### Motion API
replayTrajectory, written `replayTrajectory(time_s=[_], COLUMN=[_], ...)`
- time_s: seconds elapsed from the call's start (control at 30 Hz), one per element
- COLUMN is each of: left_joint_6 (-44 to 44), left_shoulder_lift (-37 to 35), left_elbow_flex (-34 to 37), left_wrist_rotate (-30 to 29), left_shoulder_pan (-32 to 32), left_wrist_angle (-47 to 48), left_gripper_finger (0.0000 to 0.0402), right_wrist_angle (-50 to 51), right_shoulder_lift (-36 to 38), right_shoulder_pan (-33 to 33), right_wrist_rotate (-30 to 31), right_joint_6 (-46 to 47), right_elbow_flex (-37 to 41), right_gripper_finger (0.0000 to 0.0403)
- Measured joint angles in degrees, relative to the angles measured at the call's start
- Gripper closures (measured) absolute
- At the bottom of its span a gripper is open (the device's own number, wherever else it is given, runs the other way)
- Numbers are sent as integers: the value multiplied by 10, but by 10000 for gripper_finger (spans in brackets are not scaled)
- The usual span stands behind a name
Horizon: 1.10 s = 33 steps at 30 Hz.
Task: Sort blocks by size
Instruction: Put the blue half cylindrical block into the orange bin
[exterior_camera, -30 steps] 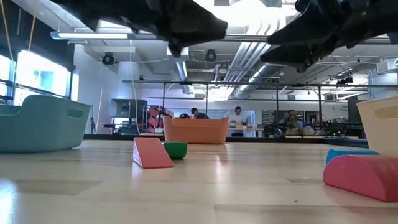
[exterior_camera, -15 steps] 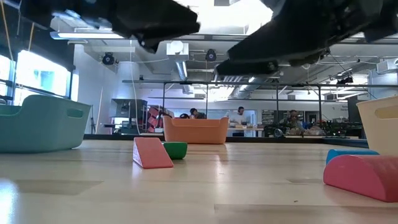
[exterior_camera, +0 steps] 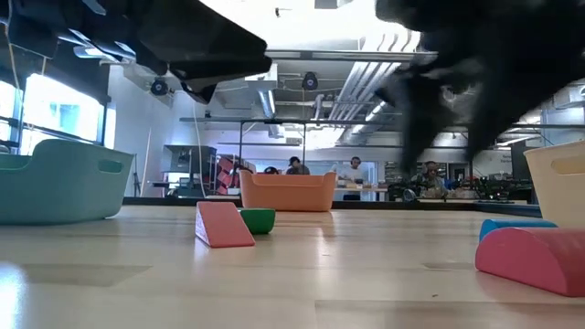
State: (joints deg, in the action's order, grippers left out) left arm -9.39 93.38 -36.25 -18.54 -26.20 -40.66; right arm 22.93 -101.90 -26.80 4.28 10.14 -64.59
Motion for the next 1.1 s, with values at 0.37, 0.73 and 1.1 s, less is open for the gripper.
replayTrajectory(time_s=[0.37,0.73,1.1], left_joint_6=[-5,-11,-26], left_shoulder_lift=[0,0,0], left_elbow_flex=[0,0,0], left_wrist_rotate=[-18,-32,-33], left_shoulder_pan=[3,4,-8], left_wrist_angle=[-4,-5,-8], left_gripper_finger=[312,312,312], right_wrist_angle=[92,95,-5], right_shoulder_lift=[3,3,3], right_shoulder_pan=[-39,-30,24], right_wrist_rotate=[-96,-96,-142], right_joint_6=[-149,-258,-262], right_elbow_flex=[17,17,81], right_gripper_finger=[149,149,149])
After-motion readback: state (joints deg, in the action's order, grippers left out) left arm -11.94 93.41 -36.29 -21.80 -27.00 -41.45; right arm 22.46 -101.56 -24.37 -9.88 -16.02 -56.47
